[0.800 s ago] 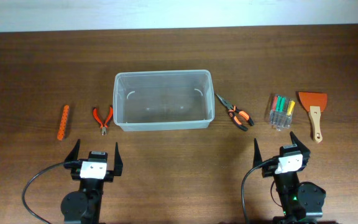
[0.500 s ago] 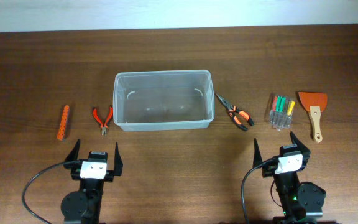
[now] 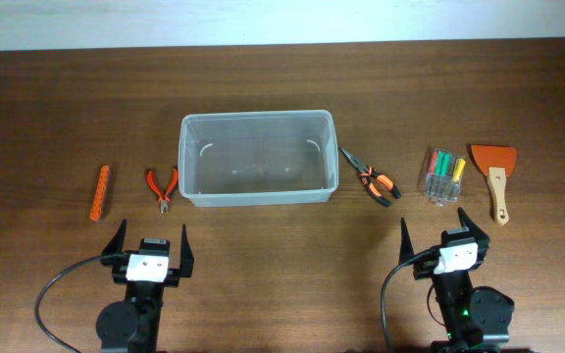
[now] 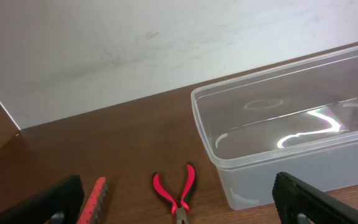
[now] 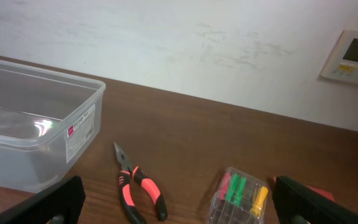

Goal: Pack container

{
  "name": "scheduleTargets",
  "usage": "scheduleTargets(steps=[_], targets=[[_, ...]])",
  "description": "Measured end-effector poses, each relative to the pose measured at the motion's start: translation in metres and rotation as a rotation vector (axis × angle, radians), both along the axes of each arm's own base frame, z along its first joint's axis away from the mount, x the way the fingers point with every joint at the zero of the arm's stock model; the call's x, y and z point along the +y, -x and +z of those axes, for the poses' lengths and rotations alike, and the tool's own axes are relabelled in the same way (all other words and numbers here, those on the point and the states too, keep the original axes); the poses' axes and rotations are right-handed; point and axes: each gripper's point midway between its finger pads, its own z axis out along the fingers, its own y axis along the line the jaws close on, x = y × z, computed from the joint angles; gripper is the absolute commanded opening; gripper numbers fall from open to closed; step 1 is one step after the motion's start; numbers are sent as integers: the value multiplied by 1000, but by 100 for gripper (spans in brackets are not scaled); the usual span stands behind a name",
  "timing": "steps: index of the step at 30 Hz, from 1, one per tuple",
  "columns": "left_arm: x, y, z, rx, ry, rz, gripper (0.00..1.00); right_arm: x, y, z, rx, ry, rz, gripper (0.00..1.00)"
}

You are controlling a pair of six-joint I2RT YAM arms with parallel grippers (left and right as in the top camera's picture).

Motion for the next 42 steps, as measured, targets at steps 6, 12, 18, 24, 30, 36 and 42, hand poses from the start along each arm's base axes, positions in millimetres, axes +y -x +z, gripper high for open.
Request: scheduleTargets(steps=[6,12,18,24,30,36,42], targets=[[0,0,0,0,0,0,99,0,0,0,0,-1,0,98],[0,0,0,0,0,0,99,0,0,0,0,-1,0,98],[0,0,0,0,0,0,99,0,0,0,0,0,0,98],[0,0,0,0,0,0,99,0,0,0,0,0,0,98],[0,0,0,0,0,0,99,0,0,0,0,0,0,98],[0,0,1,-3,0,0,99,0,0,0,-1,-1,0,98],[0,0,29,-119,0,0,99,0,0,34,-144,4,-2,99]])
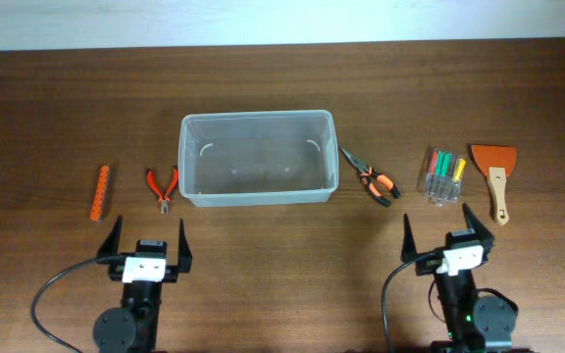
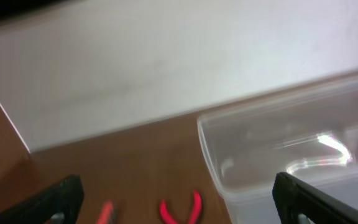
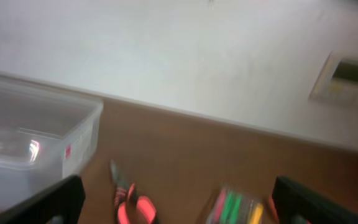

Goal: Pack container

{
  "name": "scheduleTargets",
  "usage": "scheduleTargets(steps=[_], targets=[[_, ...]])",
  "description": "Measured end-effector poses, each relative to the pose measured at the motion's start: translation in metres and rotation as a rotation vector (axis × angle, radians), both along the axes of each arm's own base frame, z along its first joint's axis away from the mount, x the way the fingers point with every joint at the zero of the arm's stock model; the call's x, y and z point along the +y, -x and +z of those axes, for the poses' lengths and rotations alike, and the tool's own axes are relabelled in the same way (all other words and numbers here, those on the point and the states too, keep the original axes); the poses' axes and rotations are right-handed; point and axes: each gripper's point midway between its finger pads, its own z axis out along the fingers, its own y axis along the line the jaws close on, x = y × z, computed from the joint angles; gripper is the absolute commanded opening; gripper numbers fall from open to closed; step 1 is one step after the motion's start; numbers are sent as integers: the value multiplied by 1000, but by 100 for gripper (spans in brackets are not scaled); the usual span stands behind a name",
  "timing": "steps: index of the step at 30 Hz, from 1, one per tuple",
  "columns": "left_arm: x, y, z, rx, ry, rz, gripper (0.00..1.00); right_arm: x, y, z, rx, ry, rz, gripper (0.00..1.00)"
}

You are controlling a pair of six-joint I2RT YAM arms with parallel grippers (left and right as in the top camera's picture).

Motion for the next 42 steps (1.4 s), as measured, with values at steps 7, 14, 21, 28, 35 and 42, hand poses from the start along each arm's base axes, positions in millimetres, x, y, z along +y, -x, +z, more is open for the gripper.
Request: scheduleTargets(steps=[7,14,21,28,35,42], targets=[[0,3,30,-123,0,0,99,0,6,37,-152,4,-1,98],[0,3,25,-67,5,0,99,0,3,21,-87,2,-1,98],[0,11,10,117,4,0,99,0,0,-4,27,-90,6,98],[-1,14,20,144,5,-4,99,0,0,-35,163,-191,1,98],[-1,15,12,182,5,-4,99,0,0,-37,185,-319,0,98],[-1,8,-3,268,5,-4,99,0,3,-48,292,-341,-17,98]])
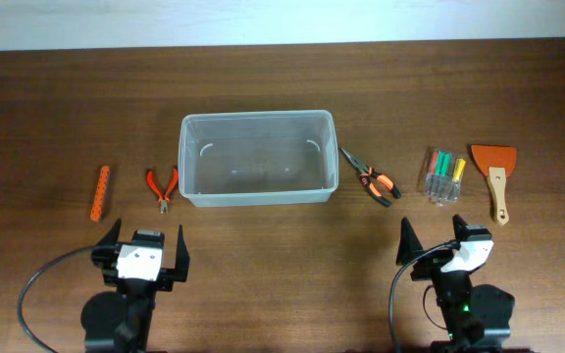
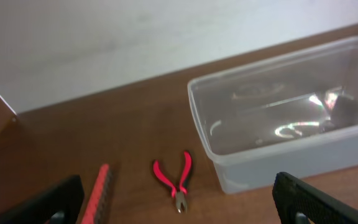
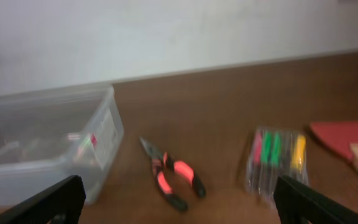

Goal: Pack container

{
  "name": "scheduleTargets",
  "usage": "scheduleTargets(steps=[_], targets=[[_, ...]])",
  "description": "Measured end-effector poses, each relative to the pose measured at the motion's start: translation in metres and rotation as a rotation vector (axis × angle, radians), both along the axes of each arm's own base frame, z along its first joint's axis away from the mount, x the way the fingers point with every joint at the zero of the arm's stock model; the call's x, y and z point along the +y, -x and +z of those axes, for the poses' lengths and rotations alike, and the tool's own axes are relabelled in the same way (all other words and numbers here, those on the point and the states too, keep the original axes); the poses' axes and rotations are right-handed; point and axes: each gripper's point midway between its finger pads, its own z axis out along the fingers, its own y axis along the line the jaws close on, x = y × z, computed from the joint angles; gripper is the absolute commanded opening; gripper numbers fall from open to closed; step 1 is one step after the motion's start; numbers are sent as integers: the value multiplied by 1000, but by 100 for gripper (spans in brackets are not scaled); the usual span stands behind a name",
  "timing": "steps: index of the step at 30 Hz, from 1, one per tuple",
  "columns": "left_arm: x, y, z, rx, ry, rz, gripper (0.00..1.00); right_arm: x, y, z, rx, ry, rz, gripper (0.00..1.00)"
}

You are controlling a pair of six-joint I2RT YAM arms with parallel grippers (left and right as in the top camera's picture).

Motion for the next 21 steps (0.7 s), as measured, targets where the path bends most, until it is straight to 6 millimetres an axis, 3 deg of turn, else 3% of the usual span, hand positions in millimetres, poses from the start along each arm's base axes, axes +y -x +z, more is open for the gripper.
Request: scheduleTargets(steps=[7,14,16,21], targets=[[0,-10,-3,84,0,0,99,-5,-6,5,205,11,-27,98],[0,-22,1,208,0,0,99,-9,-35,51,485,21,-32,98],[0,-27,0,264,0,0,99,-9,-49,74,537,22,-33,98],[0,-41,-1,388,0,-1,99,-10,-71,108,606,21,-31,98]])
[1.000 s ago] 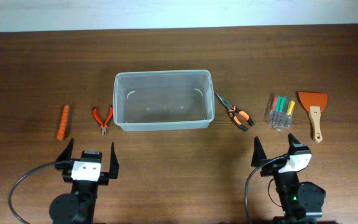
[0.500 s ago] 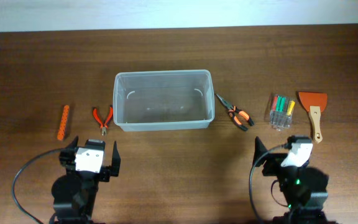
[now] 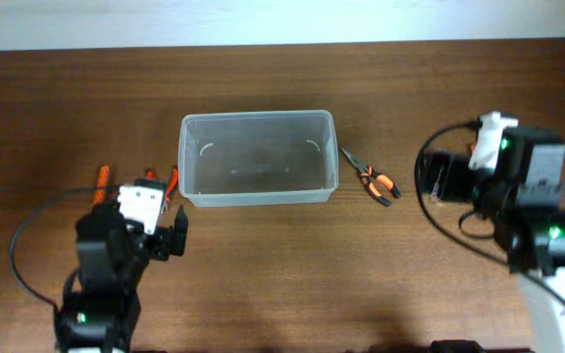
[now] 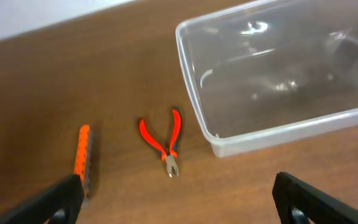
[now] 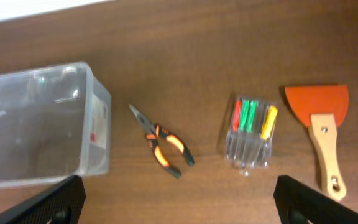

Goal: Pack container
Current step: 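Move the right gripper over the orange scraper's wooden handle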

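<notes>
The clear plastic container [image 3: 255, 117] stands empty mid-table. Small red pliers [image 4: 163, 140] and an orange bar [image 4: 82, 158] lie left of it, under my raised left arm [image 3: 116, 245]. Long-nose orange-and-black pliers [image 3: 372, 182] lie to its right. Further right are a clear case of coloured screwdrivers [image 5: 248, 130] and an orange scraper with a wooden handle [image 5: 321, 124], both hidden in the overhead view by my right arm [image 3: 518, 196]. My left gripper [image 4: 179, 213] and right gripper [image 5: 179, 213] hang open high above the table, holding nothing.
The container's wall [image 5: 99, 134] carries a small label facing the long-nose pliers [image 5: 164, 142]. Bare brown tabletop [image 3: 292, 265] lies in front of the container. A pale wall runs along the table's far edge.
Both arms have risen from the front edge and moved toward the objects. The wrist cameras now look down on the table. Both grippers remain open and nothing on the table has shifted.
Both arms rested low at the table's front edge, grippers open and facing the back wall. They stayed there with slight shifts through the following moments. Now both are lifted, the left over the red pliers, the right over the screwdriver case.
</notes>
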{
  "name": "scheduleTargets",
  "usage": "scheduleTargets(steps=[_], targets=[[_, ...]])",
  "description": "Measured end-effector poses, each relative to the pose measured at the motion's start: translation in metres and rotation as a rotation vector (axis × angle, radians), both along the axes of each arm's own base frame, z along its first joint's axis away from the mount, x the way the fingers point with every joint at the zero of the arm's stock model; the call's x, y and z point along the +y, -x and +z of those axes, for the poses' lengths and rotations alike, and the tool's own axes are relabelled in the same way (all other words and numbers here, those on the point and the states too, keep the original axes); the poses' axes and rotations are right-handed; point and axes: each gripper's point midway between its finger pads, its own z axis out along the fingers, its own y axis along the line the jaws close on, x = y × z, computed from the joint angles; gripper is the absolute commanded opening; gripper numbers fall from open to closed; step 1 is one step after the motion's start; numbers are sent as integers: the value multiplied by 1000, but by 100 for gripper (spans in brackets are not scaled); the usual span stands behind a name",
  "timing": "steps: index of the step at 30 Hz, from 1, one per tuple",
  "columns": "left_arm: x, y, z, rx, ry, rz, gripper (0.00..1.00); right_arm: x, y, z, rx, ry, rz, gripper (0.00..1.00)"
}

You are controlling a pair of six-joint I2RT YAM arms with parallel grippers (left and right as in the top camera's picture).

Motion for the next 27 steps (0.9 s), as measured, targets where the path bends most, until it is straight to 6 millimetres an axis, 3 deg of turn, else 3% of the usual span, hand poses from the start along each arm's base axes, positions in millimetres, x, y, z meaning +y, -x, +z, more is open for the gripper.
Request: scheduleTargets(steps=[5,10,19,24,27], targets=[[-4,-12,-2,116,14,-17,99,0,1,-11,121,25,28,99],[-5,-20,-16,194,20,-23,99,-16,11,-44,288,122,16,99],[-6,-18,-40,291,25,-27,99,-47,4,-92,481,220,-40,99],[-6,-16,-43,308,26,-27,99,-80,8,-117,569,141,-143,98],[-6,-15,-43,310,26,-27,99,-102,13,-118,575,111,-216,99]])
